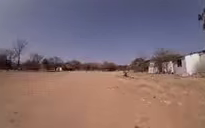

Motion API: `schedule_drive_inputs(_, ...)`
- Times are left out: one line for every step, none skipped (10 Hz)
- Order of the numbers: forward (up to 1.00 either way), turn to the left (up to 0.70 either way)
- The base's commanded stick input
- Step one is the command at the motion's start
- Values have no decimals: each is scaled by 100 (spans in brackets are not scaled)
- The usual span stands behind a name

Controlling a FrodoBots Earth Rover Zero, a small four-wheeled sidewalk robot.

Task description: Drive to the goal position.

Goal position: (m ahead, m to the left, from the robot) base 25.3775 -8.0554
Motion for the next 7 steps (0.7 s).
schedule_drive_inputs(100,0)
schedule_drive_inputs(100,0)
schedule_drive_inputs(100,0)
schedule_drive_inputs(100,0)
schedule_drive_inputs(100,0)
schedule_drive_inputs(100,0)
schedule_drive_inputs(100,0)
